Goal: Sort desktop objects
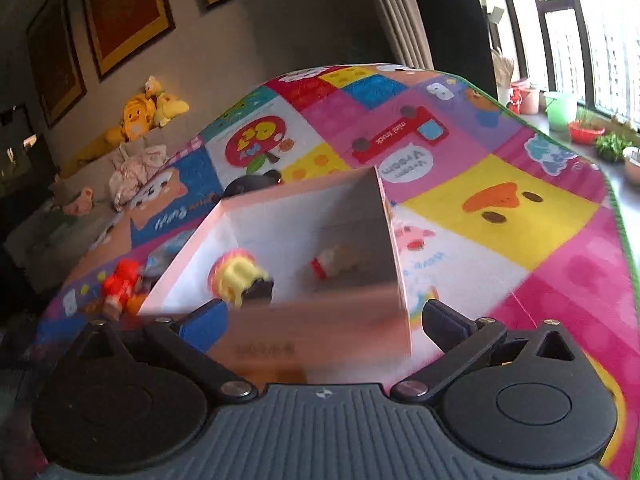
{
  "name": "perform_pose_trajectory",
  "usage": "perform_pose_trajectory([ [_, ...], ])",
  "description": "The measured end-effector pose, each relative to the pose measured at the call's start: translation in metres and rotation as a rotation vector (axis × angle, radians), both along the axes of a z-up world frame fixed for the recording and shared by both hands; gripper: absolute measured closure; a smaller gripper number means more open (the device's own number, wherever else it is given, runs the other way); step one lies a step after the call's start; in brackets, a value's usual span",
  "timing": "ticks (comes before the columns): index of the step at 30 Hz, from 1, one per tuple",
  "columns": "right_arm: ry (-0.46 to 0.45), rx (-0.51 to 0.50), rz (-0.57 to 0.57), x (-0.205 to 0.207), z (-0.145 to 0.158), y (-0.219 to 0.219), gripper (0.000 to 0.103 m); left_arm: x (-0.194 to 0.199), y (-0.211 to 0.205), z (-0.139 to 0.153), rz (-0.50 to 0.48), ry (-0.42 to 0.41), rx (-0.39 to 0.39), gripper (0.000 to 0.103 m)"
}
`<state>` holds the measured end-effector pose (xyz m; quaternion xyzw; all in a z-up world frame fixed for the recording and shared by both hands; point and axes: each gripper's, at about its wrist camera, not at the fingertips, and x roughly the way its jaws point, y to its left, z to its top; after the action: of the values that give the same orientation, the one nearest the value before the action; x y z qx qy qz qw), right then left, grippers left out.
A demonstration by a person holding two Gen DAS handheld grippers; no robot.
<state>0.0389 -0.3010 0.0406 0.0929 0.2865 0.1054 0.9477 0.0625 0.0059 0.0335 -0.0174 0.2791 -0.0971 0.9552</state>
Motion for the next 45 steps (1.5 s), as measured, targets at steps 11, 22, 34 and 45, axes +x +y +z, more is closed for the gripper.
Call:
perform_pose_trajectory([
  [11,-0.112,-0.23,0.088,-0.056,-0.011,0.042,0.0,0.043,0.0,-0.017,0.03,0.062,0.026,0.043],
  [22,-0.028,-0.022,-0.073,0.045,-0.001,-0.01,0.0,-0.061,-0.004,-0.018,-0.137,0.087,0.002,0.041],
  [34,0.002,-0.05,0.145,0.015,0.003,0.022,0.0,-0.084,-0.008,-0.025,-0.127,0.101,0.028,0.016],
  [45,0.042,-0.249,0.015,-0.068,-0.022,0.003,0.0,-0.097,-0.058,-0.027,-0.307,0.142,-0.017,0.008],
])
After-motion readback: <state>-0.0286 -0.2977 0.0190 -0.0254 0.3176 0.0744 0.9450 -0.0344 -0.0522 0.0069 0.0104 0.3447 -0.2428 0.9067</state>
